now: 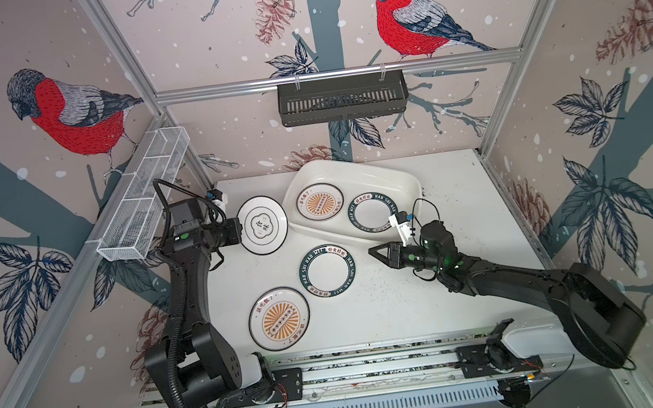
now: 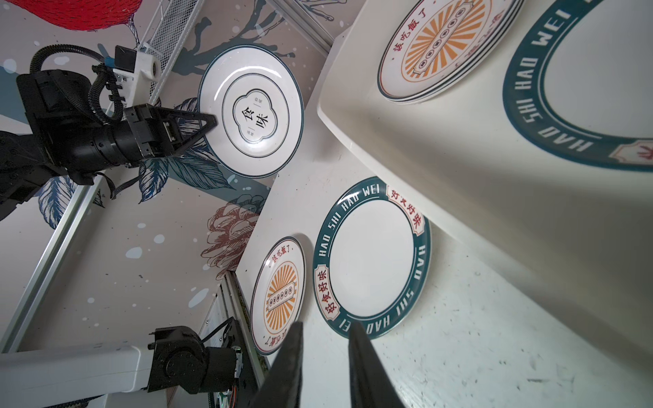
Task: Place the plates into the plastic bin on the countertop
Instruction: 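Carry the upright plate toward the bin while the right gripper reaches to its rim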
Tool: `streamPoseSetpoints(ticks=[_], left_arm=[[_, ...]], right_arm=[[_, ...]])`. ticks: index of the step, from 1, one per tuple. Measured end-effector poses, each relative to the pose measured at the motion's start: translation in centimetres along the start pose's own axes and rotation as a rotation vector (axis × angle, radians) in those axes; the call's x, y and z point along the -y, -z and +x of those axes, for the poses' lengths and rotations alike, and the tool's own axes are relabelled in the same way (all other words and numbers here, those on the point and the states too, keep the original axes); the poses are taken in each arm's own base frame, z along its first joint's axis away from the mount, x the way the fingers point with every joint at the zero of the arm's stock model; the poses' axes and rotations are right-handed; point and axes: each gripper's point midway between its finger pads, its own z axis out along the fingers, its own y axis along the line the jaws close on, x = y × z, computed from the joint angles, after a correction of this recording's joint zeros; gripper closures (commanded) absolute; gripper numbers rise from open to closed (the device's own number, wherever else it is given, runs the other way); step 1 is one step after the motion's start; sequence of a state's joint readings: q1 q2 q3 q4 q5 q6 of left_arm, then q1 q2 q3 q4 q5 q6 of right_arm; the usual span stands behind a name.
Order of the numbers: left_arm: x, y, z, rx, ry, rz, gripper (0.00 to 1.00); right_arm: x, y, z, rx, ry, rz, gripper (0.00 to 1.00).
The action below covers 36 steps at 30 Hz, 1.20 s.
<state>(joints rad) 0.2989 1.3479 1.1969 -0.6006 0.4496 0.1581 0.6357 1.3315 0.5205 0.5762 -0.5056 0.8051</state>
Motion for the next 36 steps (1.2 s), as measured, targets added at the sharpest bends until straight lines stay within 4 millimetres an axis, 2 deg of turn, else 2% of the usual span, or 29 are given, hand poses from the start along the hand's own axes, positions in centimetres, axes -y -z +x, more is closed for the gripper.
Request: streamPoseSetpoints(ticks=[5, 15, 22, 28, 36], left_arm=[[0.6, 1.5, -1.4, 0.031, -0.014, 0.002, 1.00], [4.4, 3.9, -5.3, 0.128, -0.022, 0.159, 1.00], [8.8, 3.0, -6.8, 0.124, -0.046, 0.314, 1.00], [12.2, 1.6, -7.6, 0.114, -0.067, 0.436, 1.00], [15.1, 0.7, -7.8, 0.115, -0.067, 0.536, 1.00]], right_arm=[[-0.8, -0.6, -1.0, 0.001, 0.013, -0.021, 0.72], [-2.8, -2.2, -3.9, -0.003, 0.075, -0.052, 0.66], [-4.1, -2.6, -7.3, 0.024, 0.124, -0.068, 0.63], [-4.8, -3.6, -8.3, 0.013, 0.132, -0.091, 0.62], [-4.6, -3.9, -9.8, 0.045, 0.134, -0.078, 0.60]])
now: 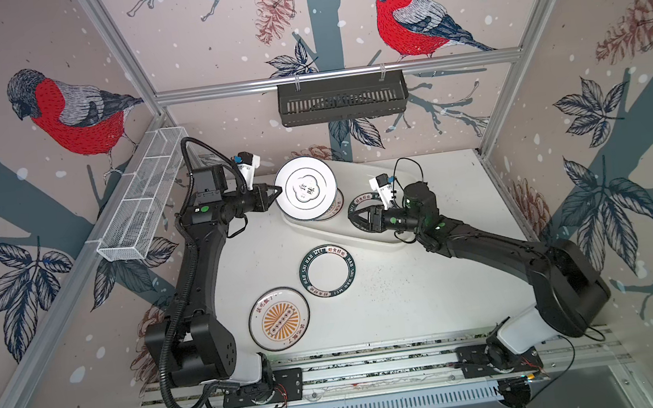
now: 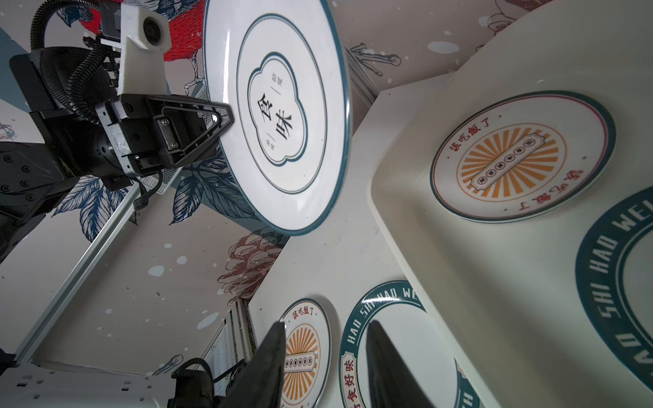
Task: Place the plates into the plastic bin on the countertop
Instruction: 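Carry the upright plate toward the bin while the right gripper reaches to its rim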
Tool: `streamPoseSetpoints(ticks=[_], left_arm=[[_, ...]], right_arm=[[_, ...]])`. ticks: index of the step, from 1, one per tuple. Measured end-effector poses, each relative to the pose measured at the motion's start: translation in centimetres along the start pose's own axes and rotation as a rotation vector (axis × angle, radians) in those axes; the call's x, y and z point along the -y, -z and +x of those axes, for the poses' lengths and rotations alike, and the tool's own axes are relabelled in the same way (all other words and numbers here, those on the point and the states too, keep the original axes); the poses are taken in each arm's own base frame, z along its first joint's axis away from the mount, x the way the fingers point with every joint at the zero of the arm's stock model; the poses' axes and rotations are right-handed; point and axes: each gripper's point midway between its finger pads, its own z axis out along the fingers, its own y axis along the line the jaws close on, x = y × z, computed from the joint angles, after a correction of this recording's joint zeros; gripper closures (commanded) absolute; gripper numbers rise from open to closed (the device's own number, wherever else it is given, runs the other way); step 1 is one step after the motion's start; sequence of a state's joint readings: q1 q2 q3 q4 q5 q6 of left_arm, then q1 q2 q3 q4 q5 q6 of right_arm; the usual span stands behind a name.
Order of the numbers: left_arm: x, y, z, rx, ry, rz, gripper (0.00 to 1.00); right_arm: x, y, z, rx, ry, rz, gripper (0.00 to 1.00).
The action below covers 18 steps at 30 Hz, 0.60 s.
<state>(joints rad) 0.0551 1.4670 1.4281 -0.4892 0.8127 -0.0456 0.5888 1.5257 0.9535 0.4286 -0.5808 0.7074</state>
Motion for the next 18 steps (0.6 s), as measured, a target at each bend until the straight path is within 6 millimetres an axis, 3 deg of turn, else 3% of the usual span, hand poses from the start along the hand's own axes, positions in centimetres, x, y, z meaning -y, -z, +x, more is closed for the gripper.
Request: streamPoseSetpoints(ticks=[9, 18], left_arm=[[1.7, -0.8, 0.5, -0.006, 0.014, 0.089, 1.00], [2.5, -1.3, 0.9, -0.014, 0.030, 0.132, 1.00]], right_arm=[[0.5, -0.8, -2.2, 0.054, 0.000, -0.002, 0.60], [0.1, -1.7, -3.1, 0.067, -0.001, -0.049, 0.60]])
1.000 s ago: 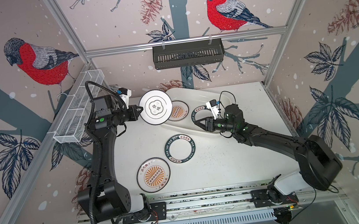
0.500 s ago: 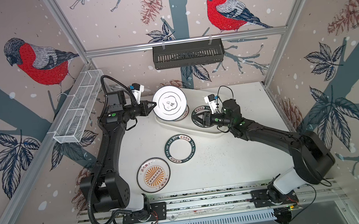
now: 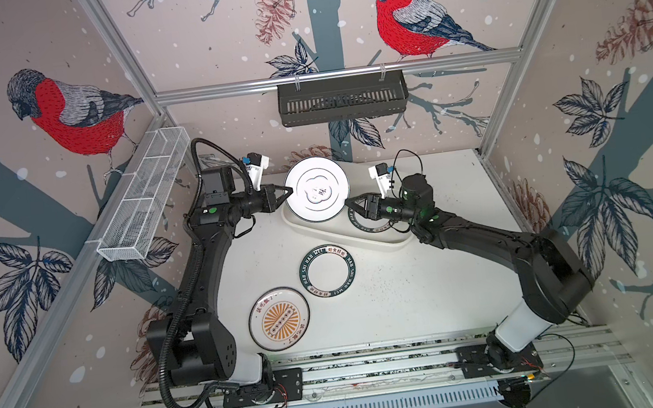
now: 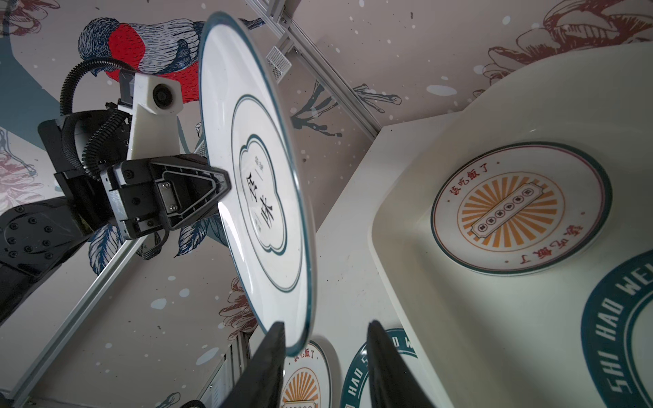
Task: Place the plates into the plastic bin on the countertop
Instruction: 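Carry the upright plate toward the bin while the right gripper reaches to its rim, then grip the plate rim with the right gripper and open the left gripper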
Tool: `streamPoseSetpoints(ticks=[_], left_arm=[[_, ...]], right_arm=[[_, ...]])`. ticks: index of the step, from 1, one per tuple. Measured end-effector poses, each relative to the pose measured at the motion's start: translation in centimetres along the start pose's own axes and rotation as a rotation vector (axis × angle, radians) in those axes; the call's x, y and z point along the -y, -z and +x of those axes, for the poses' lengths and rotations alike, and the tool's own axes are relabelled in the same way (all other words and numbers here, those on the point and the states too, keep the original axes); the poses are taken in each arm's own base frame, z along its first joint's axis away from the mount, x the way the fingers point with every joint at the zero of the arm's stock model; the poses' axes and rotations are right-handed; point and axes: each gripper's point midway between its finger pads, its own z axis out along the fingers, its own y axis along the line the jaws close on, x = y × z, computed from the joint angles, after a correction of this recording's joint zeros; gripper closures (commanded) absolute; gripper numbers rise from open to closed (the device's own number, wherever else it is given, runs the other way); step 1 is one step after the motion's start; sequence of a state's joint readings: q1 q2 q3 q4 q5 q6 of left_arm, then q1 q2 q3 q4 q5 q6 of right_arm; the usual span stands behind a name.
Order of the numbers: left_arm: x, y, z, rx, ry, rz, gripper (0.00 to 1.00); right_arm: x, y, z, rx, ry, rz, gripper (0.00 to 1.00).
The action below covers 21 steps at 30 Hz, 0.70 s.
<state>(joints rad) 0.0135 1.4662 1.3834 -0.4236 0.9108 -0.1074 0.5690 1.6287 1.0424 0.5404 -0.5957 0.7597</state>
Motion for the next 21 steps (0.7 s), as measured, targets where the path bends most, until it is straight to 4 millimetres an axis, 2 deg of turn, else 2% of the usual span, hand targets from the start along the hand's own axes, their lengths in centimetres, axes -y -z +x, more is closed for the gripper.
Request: streamPoseSetpoints(ticks=[4, 15, 19, 21], left_arm=[[0.5, -0.3, 0.3, -0.010, -0.001, 0.022, 1.00], [1.1, -0.9, 1.1, -0.028, -0.002, 0.051, 1.00], [1.1, -1.0, 1.0, -0.024, -0.009, 0.055, 0.91], [1.1, -1.0, 1.1, -0.024, -0.007, 0.055, 0.79]], right_arm=[[0.0, -0.5, -0.1, -0.004, 0.000, -0.012, 0.64], [-0.8, -0.8, -0.7, 0.003, -0.019, -0.067, 0.88], [-1.0, -0.7, -0.8, 0.003, -0.032, -0.096, 0.94], [-1.0, -0.7, -0.8, 0.003, -0.029, -0.103, 0.96]])
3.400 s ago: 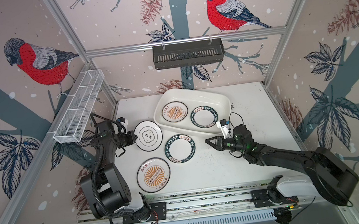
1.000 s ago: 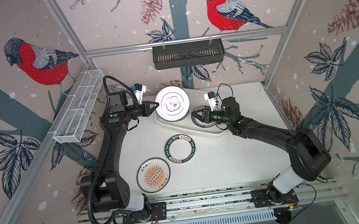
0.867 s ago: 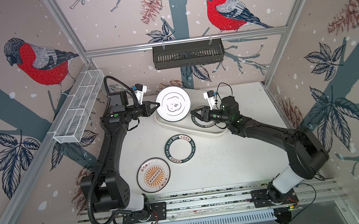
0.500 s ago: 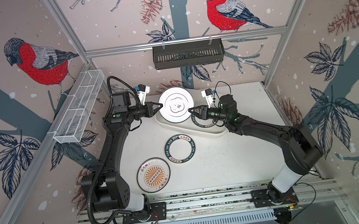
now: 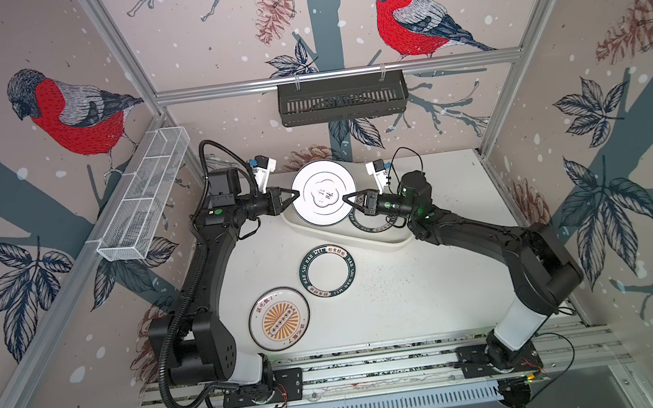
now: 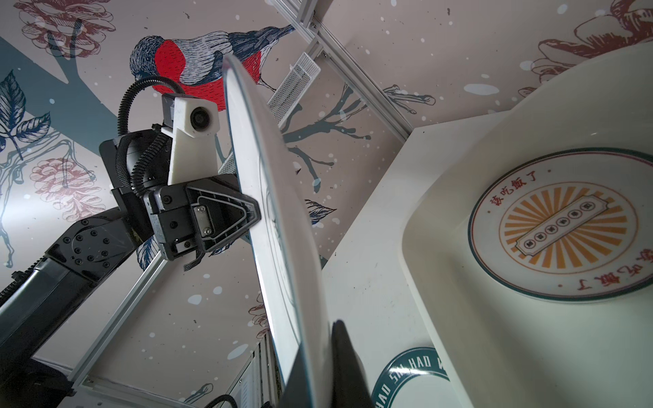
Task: Place the plates into the plastic bin on the countertop
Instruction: 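Grip the plate rim with the right gripper and open the left gripper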
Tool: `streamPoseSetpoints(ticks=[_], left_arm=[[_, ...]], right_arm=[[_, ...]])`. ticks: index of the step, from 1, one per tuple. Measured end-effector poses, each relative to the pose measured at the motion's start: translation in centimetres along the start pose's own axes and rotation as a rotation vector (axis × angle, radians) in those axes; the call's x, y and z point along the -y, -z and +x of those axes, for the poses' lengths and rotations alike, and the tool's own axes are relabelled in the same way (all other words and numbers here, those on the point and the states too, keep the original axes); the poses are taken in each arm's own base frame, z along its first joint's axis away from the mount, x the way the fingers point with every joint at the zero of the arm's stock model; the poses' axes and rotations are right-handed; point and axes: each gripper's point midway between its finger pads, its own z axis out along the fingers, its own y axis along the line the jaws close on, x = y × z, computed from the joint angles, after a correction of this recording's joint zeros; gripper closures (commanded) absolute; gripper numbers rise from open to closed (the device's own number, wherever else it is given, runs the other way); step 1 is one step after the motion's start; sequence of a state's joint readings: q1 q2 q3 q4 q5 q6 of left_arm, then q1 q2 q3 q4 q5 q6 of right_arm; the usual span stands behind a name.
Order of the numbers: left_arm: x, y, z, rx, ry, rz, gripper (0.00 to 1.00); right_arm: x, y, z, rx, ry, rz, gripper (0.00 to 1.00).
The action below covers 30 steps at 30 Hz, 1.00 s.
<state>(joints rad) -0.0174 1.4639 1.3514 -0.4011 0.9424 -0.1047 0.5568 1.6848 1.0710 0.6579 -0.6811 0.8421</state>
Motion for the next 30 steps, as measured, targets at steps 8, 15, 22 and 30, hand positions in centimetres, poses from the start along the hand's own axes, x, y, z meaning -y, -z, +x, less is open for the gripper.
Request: streamPoseSetpoints(ticks=[8, 15, 22, 30], left_arm=[[0.2, -0.1, 0.0, 0.001, -0.007, 0.005, 0.36], [-1.4, 0.1, -1.1, 0.014, -0.028, -0.103, 0.34], [-1.4, 0.3, -1.2, 0.011, -0.032, -0.120, 0.34], [-1.0, 0.4, -1.1, 0.006, -0.034, -0.105, 0.35]], right_arm=[[1.2, 0.5, -0.3, 0.010, -0.028, 0.023, 0.96], [4.2, 3.4, -2.3, 0.049, -0.057, 0.097, 0.96], [8.8, 6.5, -3.6, 0.035, -0.081, 0.275, 0.96], [13.7, 8.9, -2.6, -0.032, -0.137, 0.442, 0.96]])
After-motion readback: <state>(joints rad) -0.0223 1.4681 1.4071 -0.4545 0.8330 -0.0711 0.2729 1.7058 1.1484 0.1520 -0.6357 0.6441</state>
